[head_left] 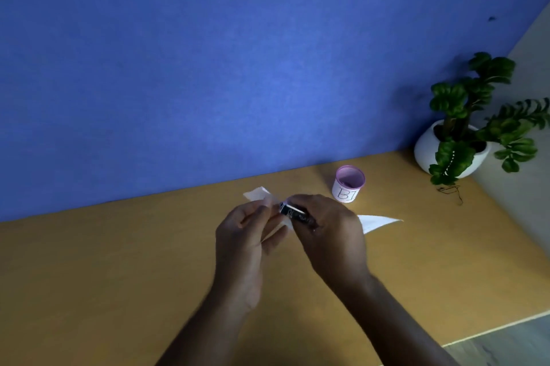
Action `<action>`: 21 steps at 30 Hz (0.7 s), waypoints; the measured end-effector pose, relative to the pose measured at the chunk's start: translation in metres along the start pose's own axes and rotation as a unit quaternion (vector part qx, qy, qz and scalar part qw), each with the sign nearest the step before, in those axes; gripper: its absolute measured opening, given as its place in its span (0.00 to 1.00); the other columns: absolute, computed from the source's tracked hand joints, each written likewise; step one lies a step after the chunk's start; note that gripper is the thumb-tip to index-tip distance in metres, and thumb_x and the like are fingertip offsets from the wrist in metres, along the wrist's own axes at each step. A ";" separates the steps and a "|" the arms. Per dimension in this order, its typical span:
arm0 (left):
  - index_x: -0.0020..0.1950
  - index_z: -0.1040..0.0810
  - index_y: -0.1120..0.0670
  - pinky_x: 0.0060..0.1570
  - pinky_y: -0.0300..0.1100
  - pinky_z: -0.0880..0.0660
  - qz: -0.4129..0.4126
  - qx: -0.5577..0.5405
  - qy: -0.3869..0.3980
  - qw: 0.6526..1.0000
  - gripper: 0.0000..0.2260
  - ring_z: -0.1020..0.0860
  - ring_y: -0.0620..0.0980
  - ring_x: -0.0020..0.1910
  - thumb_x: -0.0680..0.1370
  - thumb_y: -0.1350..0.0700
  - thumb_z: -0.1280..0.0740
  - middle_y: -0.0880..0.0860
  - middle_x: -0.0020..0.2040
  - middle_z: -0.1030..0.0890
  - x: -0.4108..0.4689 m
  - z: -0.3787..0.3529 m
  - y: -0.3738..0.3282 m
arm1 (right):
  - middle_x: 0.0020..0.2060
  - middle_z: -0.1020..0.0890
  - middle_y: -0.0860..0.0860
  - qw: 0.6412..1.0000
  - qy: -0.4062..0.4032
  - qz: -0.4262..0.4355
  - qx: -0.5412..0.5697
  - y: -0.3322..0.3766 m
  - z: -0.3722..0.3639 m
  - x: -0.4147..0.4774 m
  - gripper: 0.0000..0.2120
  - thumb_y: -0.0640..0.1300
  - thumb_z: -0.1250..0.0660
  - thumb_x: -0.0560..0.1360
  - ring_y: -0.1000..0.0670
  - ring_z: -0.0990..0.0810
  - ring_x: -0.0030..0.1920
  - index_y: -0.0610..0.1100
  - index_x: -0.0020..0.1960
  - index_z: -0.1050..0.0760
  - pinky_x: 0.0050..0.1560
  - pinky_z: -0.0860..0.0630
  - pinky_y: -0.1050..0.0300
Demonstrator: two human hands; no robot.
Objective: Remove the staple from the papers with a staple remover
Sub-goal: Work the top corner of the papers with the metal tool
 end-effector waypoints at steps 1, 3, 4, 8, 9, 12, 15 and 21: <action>0.59 0.15 0.64 0.55 0.52 0.13 0.001 -0.013 0.000 1.000 0.12 0.11 0.59 0.55 0.83 0.56 0.26 0.62 0.54 0.10 0.001 0.000 0.000 | 0.40 0.12 0.54 0.999 -0.014 0.029 -0.037 0.005 -0.002 -0.004 0.05 0.45 0.27 0.76 0.46 0.16 0.38 0.49 0.51 0.14 0.37 0.20 0.50; 0.59 0.16 0.65 0.52 0.54 0.13 -0.004 -0.025 -0.010 1.000 0.13 0.12 0.58 0.51 0.81 0.56 0.24 0.61 0.49 0.11 0.004 0.003 0.000 | 0.38 0.13 0.53 0.992 -0.029 0.086 -0.086 0.013 -0.007 -0.012 0.04 0.46 0.27 0.78 0.45 0.19 0.35 0.49 0.50 0.14 0.35 0.23 0.50; 0.58 0.15 0.65 0.49 0.52 0.14 -0.008 -0.026 -0.017 0.999 0.13 0.13 0.58 0.48 0.80 0.57 0.23 0.61 0.47 0.12 0.005 0.004 0.000 | 0.38 0.13 0.53 0.989 -0.025 0.107 -0.099 0.016 -0.011 -0.017 0.03 0.46 0.27 0.80 0.45 0.20 0.35 0.49 0.50 0.14 0.36 0.26 0.50; 0.56 0.13 0.63 0.42 0.48 0.17 -0.022 -0.023 -0.020 0.999 0.13 0.14 0.57 0.44 0.77 0.55 0.20 0.61 0.47 0.12 0.008 0.006 -0.001 | 0.44 0.12 0.55 0.982 0.003 0.148 -0.119 0.017 -0.020 -0.027 0.04 0.47 0.29 0.84 0.46 0.21 0.36 0.50 0.53 0.16 0.37 0.30 0.50; 0.55 0.13 0.62 0.41 0.47 0.17 -0.027 -0.019 -0.020 0.999 0.15 0.13 0.56 0.43 0.76 0.53 0.19 0.61 0.47 0.11 0.008 0.006 -0.003 | 0.46 0.12 0.55 0.981 0.006 0.152 -0.121 0.016 -0.021 -0.028 0.05 0.48 0.31 0.85 0.46 0.21 0.36 0.50 0.54 0.16 0.37 0.30 0.50; 0.53 0.12 0.60 0.40 0.47 0.16 -0.034 0.006 -0.031 0.999 0.11 0.13 0.56 0.42 0.76 0.54 0.20 0.60 0.45 0.11 0.010 0.008 -0.001 | 0.49 0.11 0.54 0.979 0.017 0.160 -0.127 0.016 -0.023 -0.030 0.05 0.47 0.31 0.85 0.46 0.20 0.38 0.50 0.56 0.16 0.38 0.28 0.51; 0.49 0.11 0.59 0.45 0.52 0.17 -0.045 0.030 -0.045 0.998 0.06 0.12 0.59 0.45 0.83 0.61 0.27 0.61 0.48 0.11 0.013 0.012 0.001 | 0.49 0.10 0.53 0.980 0.022 0.154 -0.121 0.018 -0.022 -0.029 0.04 0.47 0.28 0.82 0.46 0.17 0.40 0.49 0.56 0.16 0.38 0.25 0.51; 0.46 0.10 0.56 0.43 0.48 0.13 -0.060 0.052 -0.044 0.996 0.12 0.11 0.58 0.46 0.85 0.63 0.31 0.63 0.47 0.11 0.010 0.011 -0.005 | 0.44 0.11 0.57 0.990 0.035 -0.096 0.101 0.000 -0.019 -0.025 0.11 0.49 0.21 0.74 0.55 0.14 0.41 0.50 0.55 0.15 0.42 0.20 0.64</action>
Point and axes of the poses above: each hand's wrist, its own x-axis towards the middle knuckle, its own z-axis out of the back of the hand, y = z × x, the point moved 5 cm from there along x, towards the middle knuckle
